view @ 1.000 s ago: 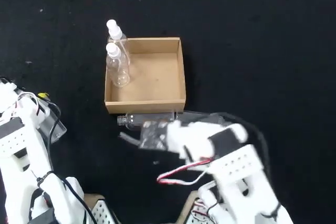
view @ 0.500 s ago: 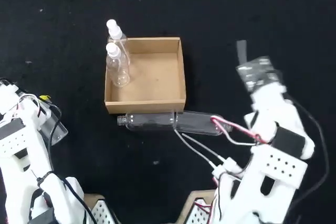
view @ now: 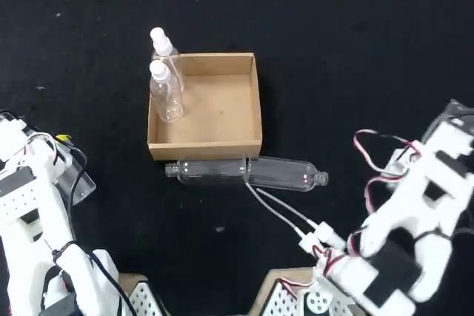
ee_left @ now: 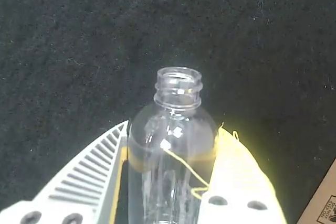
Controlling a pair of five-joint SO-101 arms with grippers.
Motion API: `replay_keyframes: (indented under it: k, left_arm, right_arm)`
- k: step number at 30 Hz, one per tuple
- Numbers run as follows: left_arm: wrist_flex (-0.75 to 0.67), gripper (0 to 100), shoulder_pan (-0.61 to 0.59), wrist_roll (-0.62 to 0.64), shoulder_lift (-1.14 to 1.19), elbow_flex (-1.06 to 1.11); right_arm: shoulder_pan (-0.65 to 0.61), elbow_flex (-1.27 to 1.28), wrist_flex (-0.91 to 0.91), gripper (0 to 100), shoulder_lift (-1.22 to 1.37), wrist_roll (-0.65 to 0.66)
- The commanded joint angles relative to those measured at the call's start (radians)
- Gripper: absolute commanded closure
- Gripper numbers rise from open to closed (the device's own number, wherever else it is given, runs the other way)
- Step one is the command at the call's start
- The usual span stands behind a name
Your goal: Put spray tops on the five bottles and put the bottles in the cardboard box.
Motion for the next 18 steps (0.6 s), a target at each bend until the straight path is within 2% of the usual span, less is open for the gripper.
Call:
replay_keyframes:
  k: [1, 7, 11, 15, 18]
  left_arm:
    - [-0.018, 97, 0.002, 0.009, -0.037, -0.018]
    - [-0.018, 97, 0.002, 0.009, -0.037, -0.018]
    - [-0.018, 97, 0.002, 0.009, -0.037, -0.018]
    - [-0.018, 97, 0.002, 0.008, -0.037, -0.016]
    - [-0.018, 97, 0.002, 0.008, -0.037, -0.016]
  right_arm:
    - [0.012, -0.085, -0.025, 96.7, 0.019, -0.089]
    - [-0.077, -0.087, 0.02, 77.0, 0.022, -0.1]
    - [-0.143, -0.142, 0.104, 74.5, 0.021, -0.064]
    - [-0.146, -0.269, 0.226, 74.5, 0.025, 0.135]
    - [-0.127, -0.331, 0.279, 74.5, 0.03, 0.451]
